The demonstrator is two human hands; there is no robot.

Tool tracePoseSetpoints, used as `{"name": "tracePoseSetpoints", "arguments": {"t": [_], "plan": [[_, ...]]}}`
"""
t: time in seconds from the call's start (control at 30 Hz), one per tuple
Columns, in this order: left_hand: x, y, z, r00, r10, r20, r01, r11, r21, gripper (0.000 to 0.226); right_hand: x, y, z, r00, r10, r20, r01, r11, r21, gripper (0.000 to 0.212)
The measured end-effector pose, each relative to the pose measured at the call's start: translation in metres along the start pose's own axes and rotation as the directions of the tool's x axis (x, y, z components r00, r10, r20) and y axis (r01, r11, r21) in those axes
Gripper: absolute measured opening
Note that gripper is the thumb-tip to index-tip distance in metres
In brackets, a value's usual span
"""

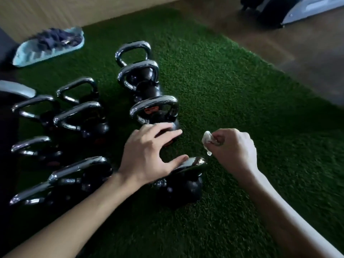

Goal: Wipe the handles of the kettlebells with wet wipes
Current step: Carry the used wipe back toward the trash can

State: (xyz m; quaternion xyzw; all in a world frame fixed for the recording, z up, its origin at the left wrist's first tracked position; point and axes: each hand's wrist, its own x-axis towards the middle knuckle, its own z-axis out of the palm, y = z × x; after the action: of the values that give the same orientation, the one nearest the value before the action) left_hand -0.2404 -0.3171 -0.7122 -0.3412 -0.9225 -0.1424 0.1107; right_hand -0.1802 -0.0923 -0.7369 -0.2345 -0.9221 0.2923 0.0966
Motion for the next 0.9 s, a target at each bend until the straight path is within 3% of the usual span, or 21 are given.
{"name": "tracePoseSetpoints", "arguments": {"t": [0.2,0.33,0.47,0.9], "plan": [[0.018,0.074,-0.056,0.975,0.053,0.216,-0.051,0.999,-0.015,0.059,-0.035,-0.026,-0.112,0.964,0.266,-0.024,-0.267,0.956,-0.118,0.042],[0.033,0.141,-0.109,0.929,0.000,0.369,0.013,0.999,-0.033,0.061,-0.062,-0.034,-0.208,0.894,0.447,-0.019,-0.446,0.886,-0.125,0.035],[0.072,0.229,-0.165,0.891,0.034,0.453,-0.006,0.998,-0.063,0.059,-0.077,-0.033,-0.312,0.835,0.549,-0.046,-0.550,0.826,-0.122,0.034],[0.260,0.509,-0.215,0.884,0.084,0.460,-0.023,0.990,-0.138,0.055,-0.021,0.085,-0.599,0.685,0.718,-0.126,-0.724,0.690,-0.003,0.040]]}}
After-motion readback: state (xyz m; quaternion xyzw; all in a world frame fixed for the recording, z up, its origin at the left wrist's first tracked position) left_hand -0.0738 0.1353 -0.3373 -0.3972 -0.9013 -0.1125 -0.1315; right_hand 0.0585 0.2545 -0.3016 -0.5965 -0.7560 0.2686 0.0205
